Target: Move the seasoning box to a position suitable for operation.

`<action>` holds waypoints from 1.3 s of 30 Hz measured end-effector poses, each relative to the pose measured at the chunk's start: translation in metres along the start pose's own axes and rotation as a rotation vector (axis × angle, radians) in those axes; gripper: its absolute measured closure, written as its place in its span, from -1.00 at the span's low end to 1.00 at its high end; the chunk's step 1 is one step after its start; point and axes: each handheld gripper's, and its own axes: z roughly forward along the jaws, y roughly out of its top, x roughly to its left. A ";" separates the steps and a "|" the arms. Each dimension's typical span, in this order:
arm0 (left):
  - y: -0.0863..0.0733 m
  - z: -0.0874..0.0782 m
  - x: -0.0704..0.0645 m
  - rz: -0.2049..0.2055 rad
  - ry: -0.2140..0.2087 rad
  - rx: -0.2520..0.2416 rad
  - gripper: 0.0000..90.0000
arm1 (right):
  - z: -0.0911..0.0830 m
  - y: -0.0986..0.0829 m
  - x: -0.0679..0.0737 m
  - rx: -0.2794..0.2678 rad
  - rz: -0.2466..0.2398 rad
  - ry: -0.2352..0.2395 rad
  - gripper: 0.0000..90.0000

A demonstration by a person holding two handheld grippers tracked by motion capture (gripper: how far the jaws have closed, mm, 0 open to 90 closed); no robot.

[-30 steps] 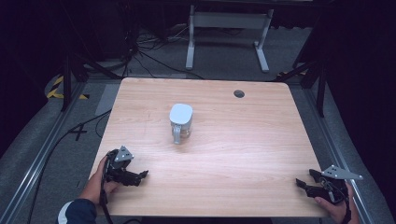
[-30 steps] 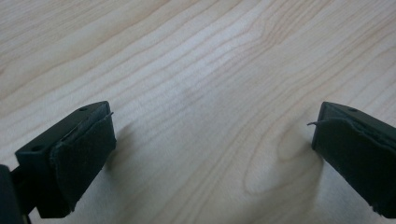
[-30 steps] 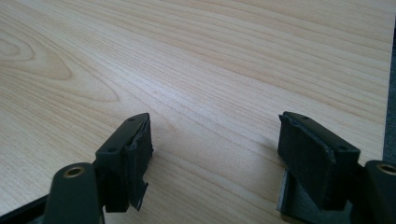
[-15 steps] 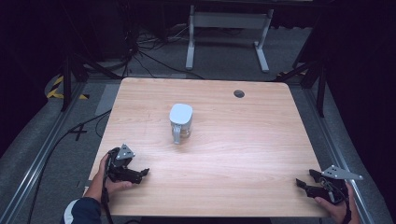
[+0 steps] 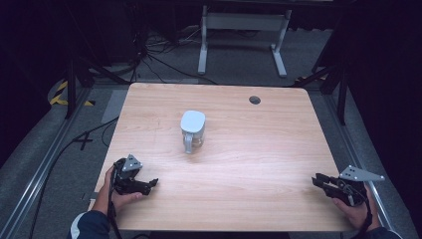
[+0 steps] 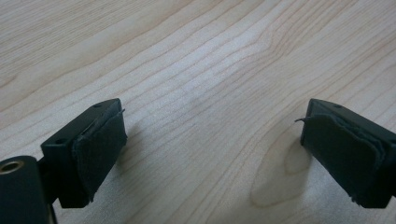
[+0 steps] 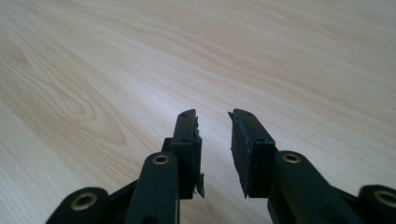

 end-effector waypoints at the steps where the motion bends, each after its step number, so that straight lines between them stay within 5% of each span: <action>1: 0.000 0.000 0.000 -0.003 -0.001 -0.003 -0.84 | 0.000 0.006 0.001 -0.006 -0.004 0.005 0.63; 16: 0.000 0.000 -0.001 -0.019 -0.004 0.005 -0.84 | 0.032 0.086 0.028 -0.098 -0.113 0.090 0.89; 28: 0.000 0.000 -0.001 -0.019 -0.004 0.005 -0.84 | 0.083 0.154 0.082 -0.149 -0.235 0.232 0.98; 39: 0.000 0.000 -0.001 -0.020 -0.002 0.006 -0.84 | 0.136 0.210 0.132 -0.190 -0.300 0.347 0.99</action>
